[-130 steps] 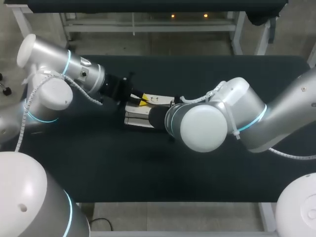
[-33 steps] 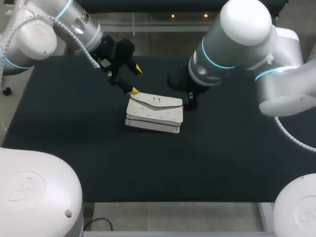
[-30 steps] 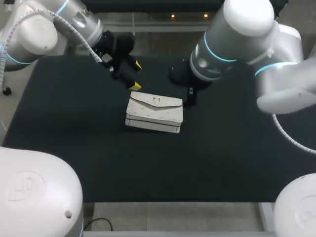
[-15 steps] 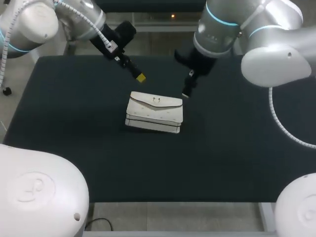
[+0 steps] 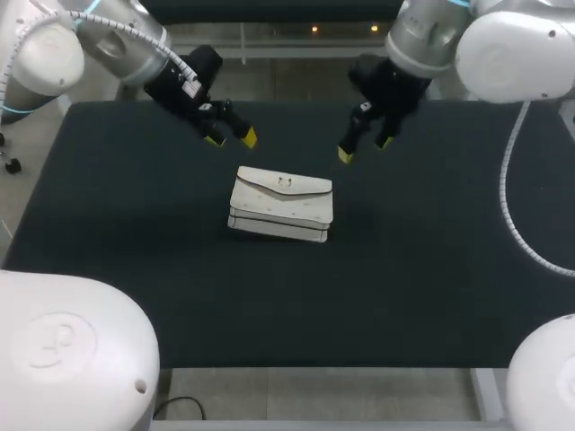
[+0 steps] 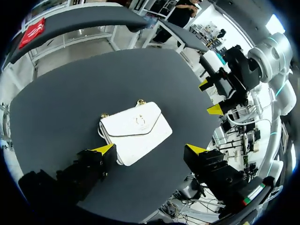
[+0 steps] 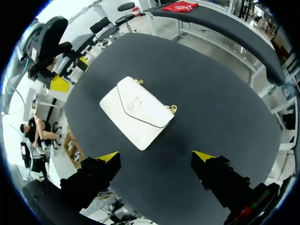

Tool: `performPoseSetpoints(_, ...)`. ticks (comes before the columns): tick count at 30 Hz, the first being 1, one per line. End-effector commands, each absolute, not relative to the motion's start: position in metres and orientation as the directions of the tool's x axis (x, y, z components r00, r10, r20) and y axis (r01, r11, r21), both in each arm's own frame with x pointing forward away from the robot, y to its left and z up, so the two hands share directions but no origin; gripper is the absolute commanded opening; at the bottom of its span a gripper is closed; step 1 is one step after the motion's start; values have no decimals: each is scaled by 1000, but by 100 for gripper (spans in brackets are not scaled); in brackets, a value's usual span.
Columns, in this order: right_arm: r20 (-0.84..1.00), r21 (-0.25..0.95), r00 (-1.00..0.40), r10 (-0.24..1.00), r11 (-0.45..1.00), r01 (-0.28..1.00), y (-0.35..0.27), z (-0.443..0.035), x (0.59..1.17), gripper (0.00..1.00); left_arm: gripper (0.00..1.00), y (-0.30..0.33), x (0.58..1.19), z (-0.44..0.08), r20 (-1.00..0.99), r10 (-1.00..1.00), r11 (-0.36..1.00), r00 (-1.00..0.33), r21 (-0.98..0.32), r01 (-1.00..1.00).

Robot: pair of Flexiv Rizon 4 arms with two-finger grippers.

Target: Pick up the bag, open it, inspect its contents, close it, and place it on the opposite side

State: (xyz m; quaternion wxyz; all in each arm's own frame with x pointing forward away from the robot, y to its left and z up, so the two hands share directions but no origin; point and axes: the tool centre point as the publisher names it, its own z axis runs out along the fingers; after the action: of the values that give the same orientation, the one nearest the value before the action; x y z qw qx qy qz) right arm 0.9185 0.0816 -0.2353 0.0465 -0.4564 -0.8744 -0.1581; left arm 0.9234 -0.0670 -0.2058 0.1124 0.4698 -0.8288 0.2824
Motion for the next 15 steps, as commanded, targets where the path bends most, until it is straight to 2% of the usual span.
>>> performPoseSetpoints(1, 347, 278, -411, 843, 326, 904, 68, -237, 910, 100, 100, -62, 920, -210, 571, -789, 100, -226, -243, -965)
performPoseSetpoints(7, 405, 241, -289, 867, 203, 949, 67, -249, 908, 100, 100, -56, 923, -216, 629, -766, 9, -134, -199, -980)
performPoseSetpoints(10, 341, 180, -194, 920, 138, 974, 72, -256, 909, 100, 100, -56, 924, -219, 614, -775, 45, -152, -187, -981)
performPoseSetpoints(15, 341, 180, -194, 920, 138, 974, 72, -256, 909, 100, 100, -56, 924, -219, 614, -775, 45, -152, -187, -981)
